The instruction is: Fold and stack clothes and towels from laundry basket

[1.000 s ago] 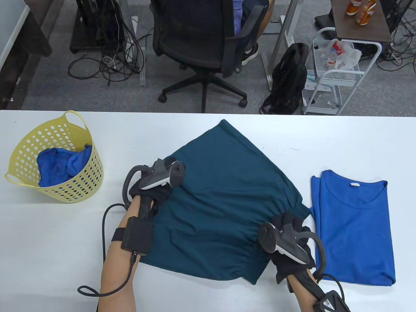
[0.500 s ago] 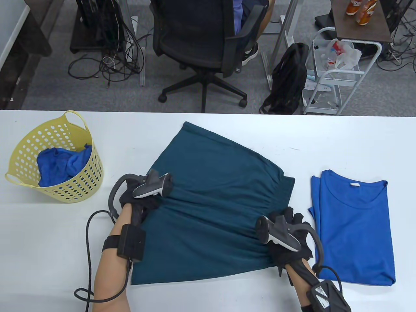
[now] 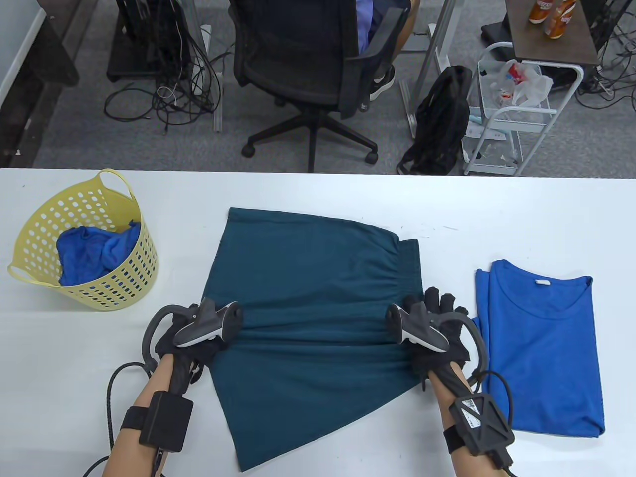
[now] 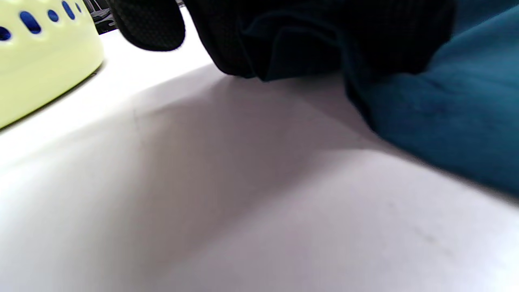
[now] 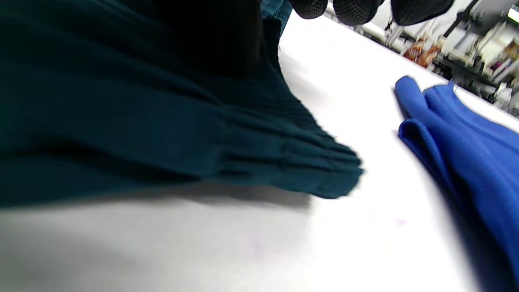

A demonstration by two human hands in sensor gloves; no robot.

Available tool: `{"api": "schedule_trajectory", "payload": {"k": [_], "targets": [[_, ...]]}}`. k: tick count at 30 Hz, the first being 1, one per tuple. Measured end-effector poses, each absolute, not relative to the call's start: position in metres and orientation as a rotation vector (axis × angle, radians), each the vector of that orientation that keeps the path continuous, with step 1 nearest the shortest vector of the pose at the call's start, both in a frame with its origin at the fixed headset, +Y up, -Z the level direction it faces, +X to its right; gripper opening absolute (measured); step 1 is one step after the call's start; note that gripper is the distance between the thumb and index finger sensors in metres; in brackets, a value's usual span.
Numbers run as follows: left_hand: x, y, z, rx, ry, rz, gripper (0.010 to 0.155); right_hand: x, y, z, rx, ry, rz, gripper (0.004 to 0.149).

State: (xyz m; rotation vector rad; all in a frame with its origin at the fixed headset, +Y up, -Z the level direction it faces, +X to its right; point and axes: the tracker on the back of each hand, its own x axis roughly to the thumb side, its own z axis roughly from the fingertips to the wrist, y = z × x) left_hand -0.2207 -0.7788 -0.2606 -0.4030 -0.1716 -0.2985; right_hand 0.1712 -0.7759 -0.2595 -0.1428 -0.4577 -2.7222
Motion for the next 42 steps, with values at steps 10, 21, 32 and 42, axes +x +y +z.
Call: {"api": "schedule_trajectory", "payload": {"k": [10,21,32,42], "targets": [[-0.237,-0.748,-0.196,-0.243,-0.270,0.006,0.054,0.214,-0.759,-0.207,-0.325,-0.341,-2.986,0.058],[-0.198,-0.795,-0.168,-0.671,-0.425,-0.240,0.108,0.223,-0.768,-0.209,-0.363,-0.623,-3.080,0.055],[-0.247,-0.764,-0.206,-0.488,-0.083,0.712,0.048,0.220,-0.769,-0.212,-0.370,-0.549,-2.993,0.064],[-0.264,-0.759,-0.205,-0.338,-0.104,0.566,0.084,0.220,-0.770,-0.217,-0.357,-0.543,-3.113,0.050]]}}
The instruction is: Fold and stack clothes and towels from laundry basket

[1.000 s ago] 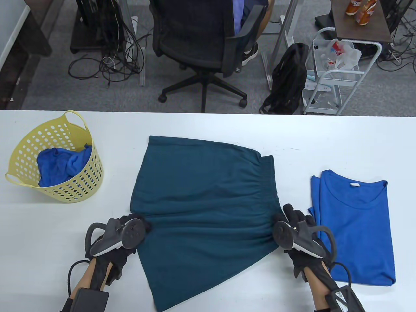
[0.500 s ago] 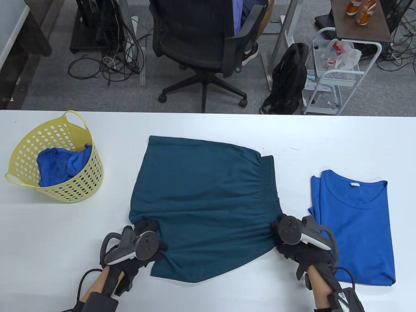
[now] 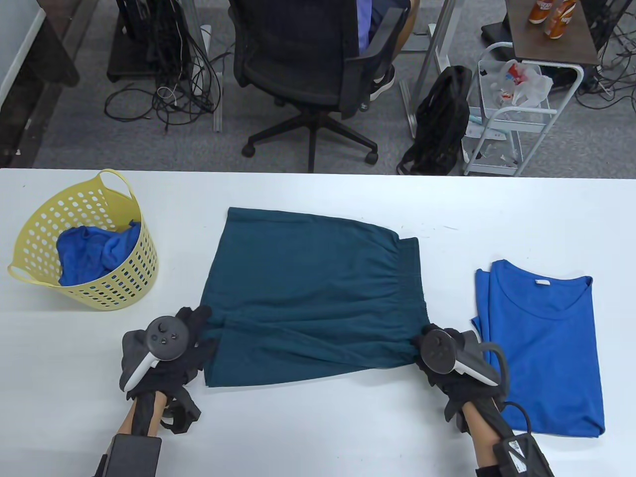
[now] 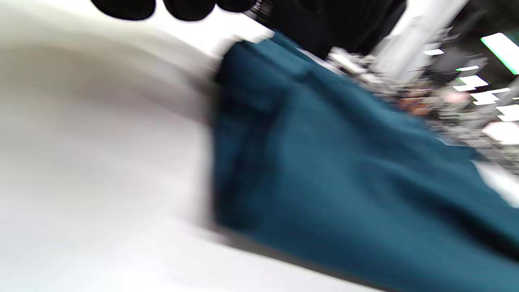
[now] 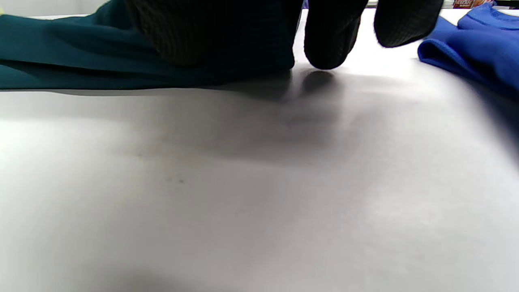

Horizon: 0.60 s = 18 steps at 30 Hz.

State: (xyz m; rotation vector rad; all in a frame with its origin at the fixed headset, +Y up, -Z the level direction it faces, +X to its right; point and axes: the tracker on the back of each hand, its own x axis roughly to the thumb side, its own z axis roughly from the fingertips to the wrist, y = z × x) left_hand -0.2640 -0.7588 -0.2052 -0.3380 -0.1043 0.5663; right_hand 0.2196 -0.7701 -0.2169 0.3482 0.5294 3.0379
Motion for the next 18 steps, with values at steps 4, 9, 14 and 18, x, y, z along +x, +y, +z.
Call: {"api": "schedule_trajectory", "payload": {"k": [4,9,14,18], "targets": [[-0.240,-0.763,-0.212,-0.310,-0.073,0.294,0.096,0.220,-0.770,-0.217,0.353,0.544,3.035,0.052],[-0.231,-0.777,-0.236,-0.268,0.009,0.179,0.071,0.220,-0.770,-0.217,0.354,0.543,3.029,0.054],[-0.250,-0.758,-0.228,-0.126,-0.046,0.403,0.046,0.225,-0.763,-0.217,0.356,0.442,3.026,0.052],[-0.277,-0.739,-0.211,-0.129,-0.136,0.729,0.046,0.236,-0.752,-0.216,0.330,0.123,2.767,0.046]]}}
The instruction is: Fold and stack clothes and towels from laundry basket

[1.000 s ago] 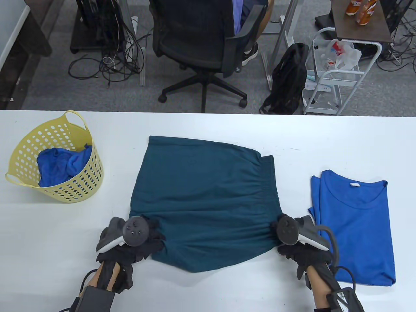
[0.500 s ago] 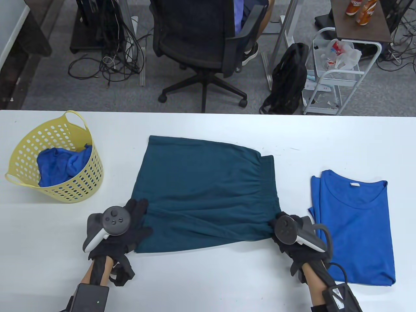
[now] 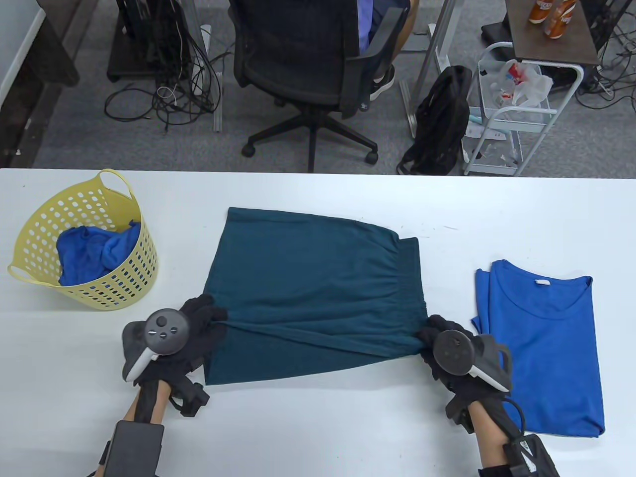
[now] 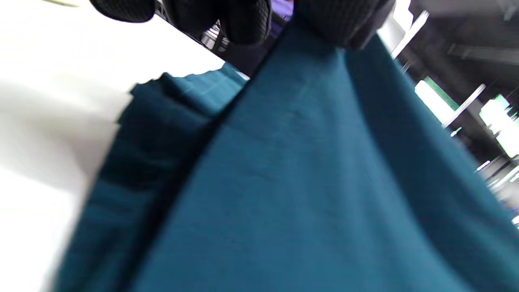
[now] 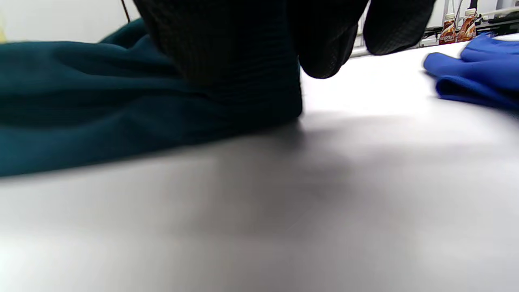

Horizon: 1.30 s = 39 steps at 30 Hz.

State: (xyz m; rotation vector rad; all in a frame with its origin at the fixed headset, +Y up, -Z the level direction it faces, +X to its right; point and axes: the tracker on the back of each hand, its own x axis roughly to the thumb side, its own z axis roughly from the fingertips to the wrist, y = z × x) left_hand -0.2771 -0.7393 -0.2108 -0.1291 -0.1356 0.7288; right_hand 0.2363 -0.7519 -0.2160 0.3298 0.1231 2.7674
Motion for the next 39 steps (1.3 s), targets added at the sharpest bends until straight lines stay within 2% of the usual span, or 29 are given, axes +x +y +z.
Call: {"api": "schedule_trajectory", "payload": {"k": [4,6,9,14,16,17,19,21,22,24,25,27,28,31,34,37,39], "targets": [[-0.298,-0.735,-0.199,-0.137,-0.175,0.940,0.047,0.241,-0.748,-0.215,0.350,-0.034,2.400,0.046],[-0.305,-0.734,-0.197,-0.125,-0.170,0.998,0.047,0.239,-0.749,-0.215,0.381,-0.028,2.262,0.046],[-0.310,-0.738,-0.197,-0.176,-0.175,1.054,0.048,0.239,-0.754,-0.216,0.460,0.125,2.223,0.046],[-0.306,-0.746,-0.199,-0.412,-0.197,1.002,0.048,0.256,-0.753,-0.219,0.401,0.418,2.117,0.047],[-0.297,-0.734,-0.199,-0.470,-0.263,1.028,0.048,0.266,-0.745,-0.218,0.348,0.606,2.090,0.047],[-0.290,-0.717,-0.199,-0.480,-0.323,1.027,0.048,0.276,-0.736,-0.215,0.321,0.665,2.092,0.047],[-0.278,-0.682,-0.204,-0.413,-0.372,0.925,0.048,0.287,-0.721,-0.211,0.257,0.589,2.133,0.047],[-0.259,-0.649,-0.224,-0.292,-0.309,0.699,0.047,0.292,-0.705,-0.209,0.163,0.516,2.244,0.048],[-0.242,-0.635,-0.243,-0.237,-0.261,0.525,0.046,0.291,-0.699,-0.211,0.120,0.477,2.334,0.048],[-0.210,-0.628,-0.284,-0.153,-0.164,0.274,0.046,0.283,-0.693,-0.221,0.008,0.434,2.548,0.047],[-0.197,-0.631,-0.302,-0.147,-0.128,0.194,0.046,0.278,-0.693,-0.226,-0.044,0.424,2.640,0.048],[-0.161,-0.654,-0.354,-0.178,-0.012,0.038,0.046,0.261,-0.696,-0.247,-0.152,0.425,2.905,0.048],[-0.154,-0.663,-0.366,-0.187,0.001,0.012,0.046,0.259,-0.698,-0.251,-0.166,0.428,2.948,0.048],[-0.128,-0.712,-0.412,-0.215,0.088,-0.087,0.046,0.244,-0.724,-0.274,-0.256,0.497,3.172,0.050],[-0.118,-0.749,-0.430,-0.230,0.128,-0.190,0.046,0.239,-0.745,-0.283,-0.253,0.477,3.277,0.050],[-0.116,-0.774,-0.433,-0.269,0.134,-0.284,0.047,0.237,-0.762,-0.290,-0.261,0.471,3.337,0.051],[-0.120,-0.778,-0.429,-0.224,0.118,-0.313,0.045,0.238,-0.765,-0.292,-0.261,0.471,3.322,0.051]]}}
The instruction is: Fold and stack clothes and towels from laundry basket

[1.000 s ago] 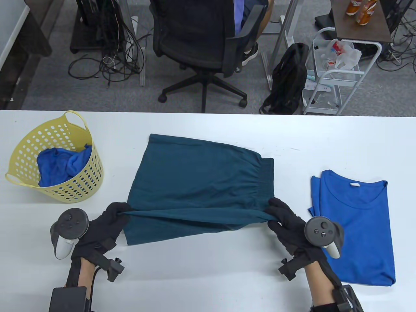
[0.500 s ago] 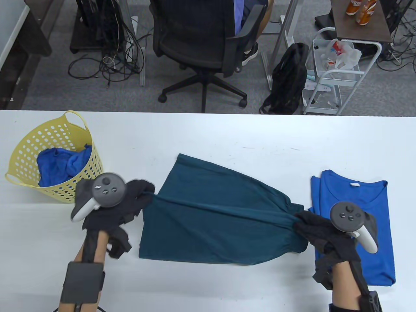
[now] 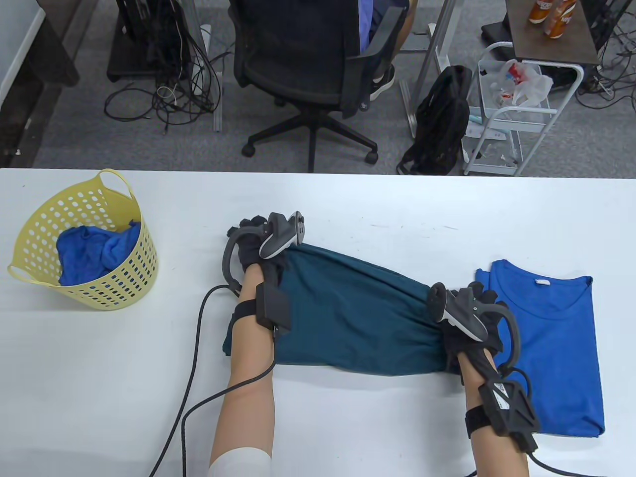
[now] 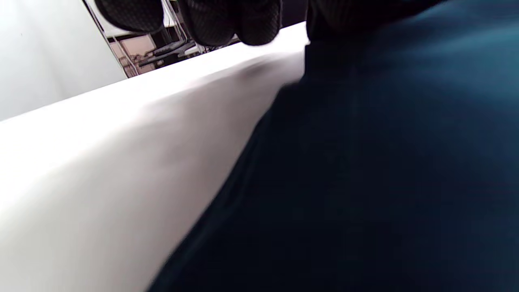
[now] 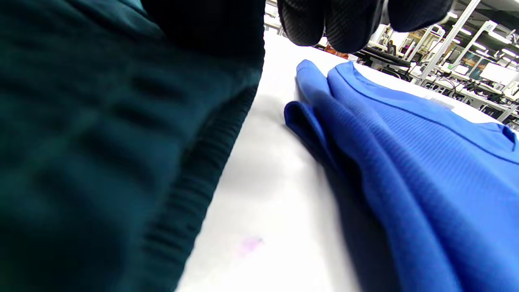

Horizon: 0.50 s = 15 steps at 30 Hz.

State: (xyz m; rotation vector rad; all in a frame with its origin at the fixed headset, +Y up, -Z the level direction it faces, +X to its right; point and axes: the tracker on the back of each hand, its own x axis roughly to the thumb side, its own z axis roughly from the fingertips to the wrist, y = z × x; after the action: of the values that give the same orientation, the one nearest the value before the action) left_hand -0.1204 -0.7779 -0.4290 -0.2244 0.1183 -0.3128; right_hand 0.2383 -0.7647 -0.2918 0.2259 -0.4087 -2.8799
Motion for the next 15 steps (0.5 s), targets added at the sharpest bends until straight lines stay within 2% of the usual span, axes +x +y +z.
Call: {"api": "schedule_trajectory", "payload": {"k": [1,4,9,10,12,15], "targets": [[-0.124,-0.778,-0.426,-0.202,0.111,-0.294,0.045,0.239,-0.765,-0.293,0.229,-0.407,-2.903,0.051],[-0.145,-0.776,-0.413,-0.351,0.164,-0.296,0.044,0.236,-0.761,-0.294,0.204,-0.422,-3.011,0.056],[-0.194,-0.766,-0.374,-0.463,0.218,-0.423,0.044,0.240,-0.735,-0.285,0.189,-0.297,-3.239,0.061],[-0.204,-0.762,-0.365,-0.448,0.231,-0.421,0.048,0.241,-0.730,-0.283,0.193,-0.283,-3.298,0.060],[-0.224,-0.748,-0.339,-0.358,0.225,-0.320,0.071,0.241,-0.725,-0.282,0.250,-0.332,-3.396,0.062],[-0.235,-0.728,-0.308,-0.246,0.165,-0.161,0.079,0.236,-0.732,-0.284,0.378,-0.492,-3.452,0.067]]}}
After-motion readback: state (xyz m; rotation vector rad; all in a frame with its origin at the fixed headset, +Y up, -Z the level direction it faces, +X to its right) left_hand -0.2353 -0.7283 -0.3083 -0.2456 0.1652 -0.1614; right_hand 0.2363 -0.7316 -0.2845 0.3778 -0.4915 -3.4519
